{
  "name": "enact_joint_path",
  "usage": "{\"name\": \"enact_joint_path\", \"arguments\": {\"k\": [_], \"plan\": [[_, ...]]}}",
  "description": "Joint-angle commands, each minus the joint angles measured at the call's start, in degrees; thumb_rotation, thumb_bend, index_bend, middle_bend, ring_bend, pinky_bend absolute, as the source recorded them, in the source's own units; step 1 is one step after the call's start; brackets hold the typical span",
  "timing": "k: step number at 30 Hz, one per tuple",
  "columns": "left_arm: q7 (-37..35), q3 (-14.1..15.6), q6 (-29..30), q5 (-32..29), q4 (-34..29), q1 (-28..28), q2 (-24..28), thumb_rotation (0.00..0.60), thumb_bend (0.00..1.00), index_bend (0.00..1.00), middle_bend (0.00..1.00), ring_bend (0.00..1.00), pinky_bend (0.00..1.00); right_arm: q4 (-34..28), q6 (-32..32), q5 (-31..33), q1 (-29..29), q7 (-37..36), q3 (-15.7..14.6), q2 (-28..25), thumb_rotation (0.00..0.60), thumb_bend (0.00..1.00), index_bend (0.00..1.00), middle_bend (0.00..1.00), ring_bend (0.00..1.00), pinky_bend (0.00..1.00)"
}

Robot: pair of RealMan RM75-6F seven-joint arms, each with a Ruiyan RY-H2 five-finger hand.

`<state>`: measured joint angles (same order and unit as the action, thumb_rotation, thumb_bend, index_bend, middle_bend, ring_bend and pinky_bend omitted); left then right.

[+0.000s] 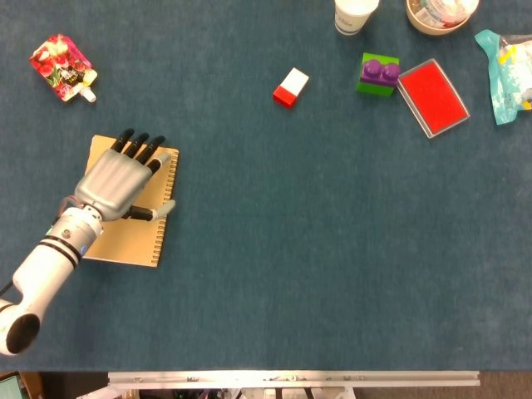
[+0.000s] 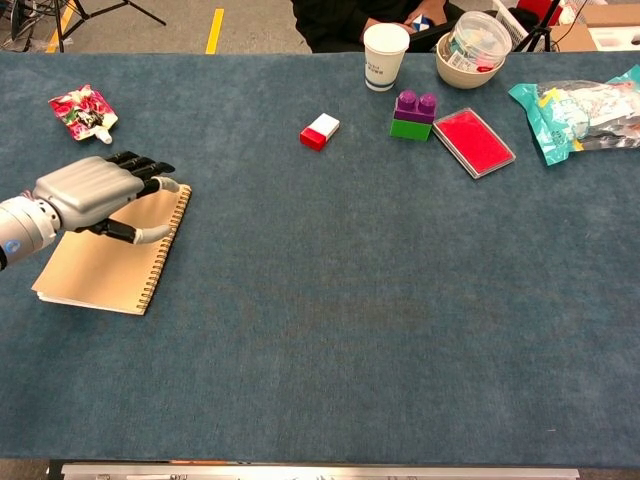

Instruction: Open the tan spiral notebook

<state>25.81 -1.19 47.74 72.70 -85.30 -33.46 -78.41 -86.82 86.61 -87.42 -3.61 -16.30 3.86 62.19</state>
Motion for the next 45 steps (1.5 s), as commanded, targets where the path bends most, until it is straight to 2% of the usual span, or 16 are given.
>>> {"name": "enact_joint_path", "arguments": {"k": [1,6,11,20,32,45], "plan": [[-4.03,-0.06,0.04,-1.19,-5.21,0.87,4.99,0.000,0.26,0.12,0.00,0.00,0.00,-0.09,-0.13,-0.09,-0.06,0.07,-0.05,-0.01,0.600,0.39,0.36,0.37,0.23,0.29],[-5.93,2.21,3.88,2.17,-7.65,3.39,10.97,0.000,0.26,0.13,0.02,0.00,0.00,-0.23,-0.32,-0.35,-0.29,0.20,-0.06,0.04,0.600,0.40,0.36,0.37,0.23,0.29],[-7.15,5.22,6.08,4.14,-7.10,6.18,15.19,0.000,0.26,0.18,0.05,0.00,0.00,-0.36,-0.91,-0.65,-0.68,0.48,-0.21,0.33,0.600,0.39,0.36,0.37,0.23,0.29],[-5.47,9.63,4.41,2.15,-5.13,9.48,17.12,0.000,0.26,0.20,0.04,0.00,0.00,-0.70,-1.42,-1.08,-1.29,1.18,-0.25,0.70,0.600,0.39,0.36,0.37,0.23,0.29],[-3.21,10.69,3.40,2.08,-4.24,10.26,15.14,0.000,0.26,0.22,0.04,0.00,0.00,-1.06,-1.28,-1.15,-1.36,1.54,-0.28,0.50,0.600,0.39,0.36,0.37,0.23,0.29],[-2.54,11.24,1.25,3.33,-9.59,9.00,16.06,0.000,0.26,0.25,0.04,0.00,0.00,-0.98,-0.67,-1.12,-1.02,1.17,-0.35,0.30,0.600,0.39,0.36,0.37,0.23,0.29]]}}
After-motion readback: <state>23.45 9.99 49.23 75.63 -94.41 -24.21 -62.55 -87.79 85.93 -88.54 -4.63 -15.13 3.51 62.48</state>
